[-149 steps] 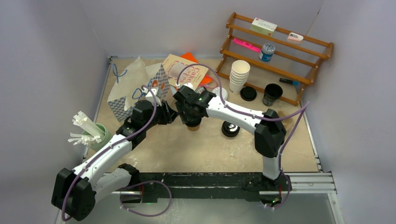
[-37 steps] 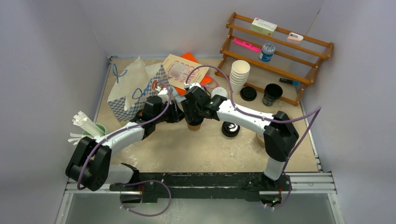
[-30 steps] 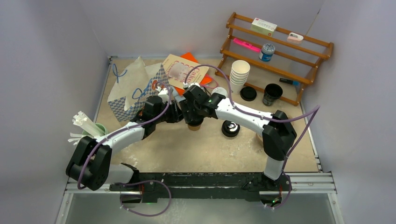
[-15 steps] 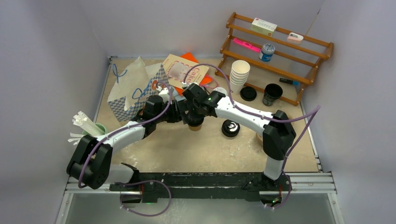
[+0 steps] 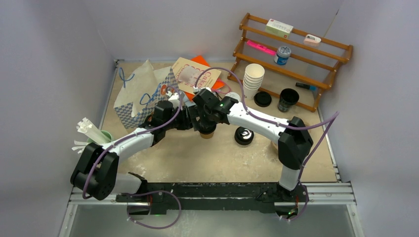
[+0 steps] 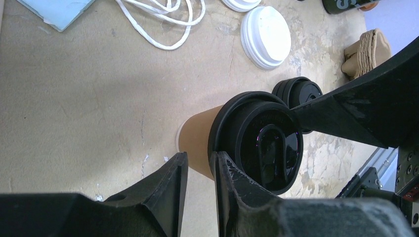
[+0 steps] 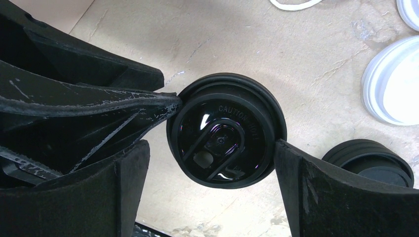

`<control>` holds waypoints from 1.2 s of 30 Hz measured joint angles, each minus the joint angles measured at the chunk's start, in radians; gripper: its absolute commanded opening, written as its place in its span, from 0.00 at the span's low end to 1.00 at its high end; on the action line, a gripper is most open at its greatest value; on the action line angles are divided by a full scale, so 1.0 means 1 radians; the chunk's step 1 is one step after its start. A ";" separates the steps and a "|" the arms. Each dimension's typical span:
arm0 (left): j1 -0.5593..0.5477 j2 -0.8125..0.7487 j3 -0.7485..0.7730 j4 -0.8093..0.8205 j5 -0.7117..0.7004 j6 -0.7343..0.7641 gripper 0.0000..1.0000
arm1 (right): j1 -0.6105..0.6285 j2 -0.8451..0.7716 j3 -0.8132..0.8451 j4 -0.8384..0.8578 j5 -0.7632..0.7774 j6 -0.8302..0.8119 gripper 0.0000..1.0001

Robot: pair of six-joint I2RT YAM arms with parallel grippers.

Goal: Pack the takeout coffee

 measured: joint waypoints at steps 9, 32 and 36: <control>-0.005 0.000 0.000 -0.001 -0.002 0.000 0.29 | -0.001 -0.007 0.000 -0.005 0.031 0.005 0.95; -0.016 0.001 0.003 -0.003 -0.003 0.000 0.29 | -0.238 -0.288 -0.291 0.191 -0.158 0.070 0.30; -0.022 0.003 0.006 -0.006 -0.005 0.000 0.29 | -0.239 -0.278 -0.359 0.213 -0.210 0.085 0.30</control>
